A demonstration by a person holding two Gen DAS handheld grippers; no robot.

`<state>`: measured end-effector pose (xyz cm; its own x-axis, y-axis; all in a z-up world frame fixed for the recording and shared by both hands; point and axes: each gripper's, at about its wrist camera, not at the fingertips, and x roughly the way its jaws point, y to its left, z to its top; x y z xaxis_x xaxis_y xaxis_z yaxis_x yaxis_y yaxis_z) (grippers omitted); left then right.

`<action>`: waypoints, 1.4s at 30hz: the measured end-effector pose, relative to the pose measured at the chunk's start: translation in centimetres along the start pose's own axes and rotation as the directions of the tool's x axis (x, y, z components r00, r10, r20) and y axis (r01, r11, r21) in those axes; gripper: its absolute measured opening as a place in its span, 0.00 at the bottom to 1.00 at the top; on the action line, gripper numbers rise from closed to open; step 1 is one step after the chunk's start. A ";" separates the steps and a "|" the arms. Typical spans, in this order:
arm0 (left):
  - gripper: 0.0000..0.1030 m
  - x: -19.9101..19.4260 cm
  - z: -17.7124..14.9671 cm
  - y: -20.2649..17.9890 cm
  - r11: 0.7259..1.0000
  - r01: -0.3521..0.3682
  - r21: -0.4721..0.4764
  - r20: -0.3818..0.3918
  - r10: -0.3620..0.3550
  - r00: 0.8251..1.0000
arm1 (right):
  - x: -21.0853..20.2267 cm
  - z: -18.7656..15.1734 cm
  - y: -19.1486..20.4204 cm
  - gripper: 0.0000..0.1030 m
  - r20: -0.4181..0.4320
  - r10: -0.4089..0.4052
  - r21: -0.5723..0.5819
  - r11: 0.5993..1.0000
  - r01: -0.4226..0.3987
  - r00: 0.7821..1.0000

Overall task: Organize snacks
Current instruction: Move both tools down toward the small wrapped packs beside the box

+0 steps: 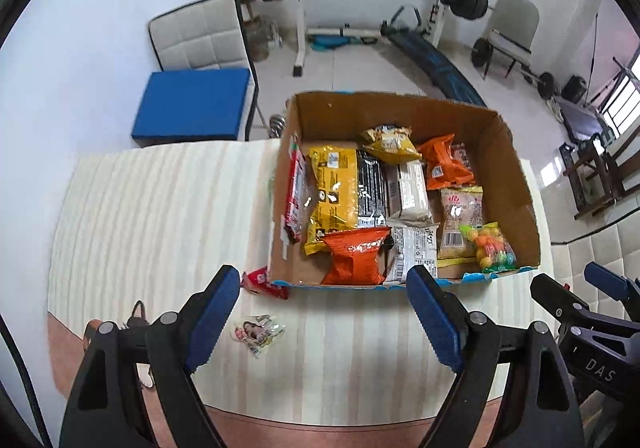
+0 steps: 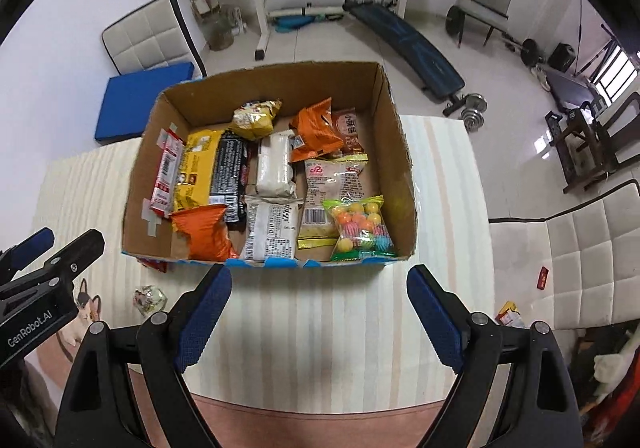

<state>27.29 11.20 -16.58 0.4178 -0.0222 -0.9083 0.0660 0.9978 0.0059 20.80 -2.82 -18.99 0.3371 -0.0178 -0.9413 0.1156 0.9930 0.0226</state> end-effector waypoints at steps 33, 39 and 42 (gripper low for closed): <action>0.83 11.0 -14.3 19.4 0.853 -0.517 -0.068 -0.273 0.483 0.832 | 19.9 -9.3 24.1 0.89 -0.327 0.264 -0.044 0.955 -0.294 0.907; 0.83 11.9 -14.4 20.4 0.841 -0.538 -0.051 -0.280 0.505 0.816 | 20.8 -10.5 26.8 0.52 -0.303 0.168 -0.144 0.965 -0.219 0.938; 0.83 12.0 -14.0 20.4 0.843 -0.536 -0.043 -0.274 0.506 0.818 | 20.8 -11.2 25.4 0.49 -0.318 0.189 -0.111 0.966 -0.234 0.929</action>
<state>20.95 32.12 -33.26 0.1265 0.5035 -0.8547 -0.2076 0.8560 0.4735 20.25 23.37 -41.73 0.0376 0.2083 -0.9773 -0.0708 0.9761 0.2053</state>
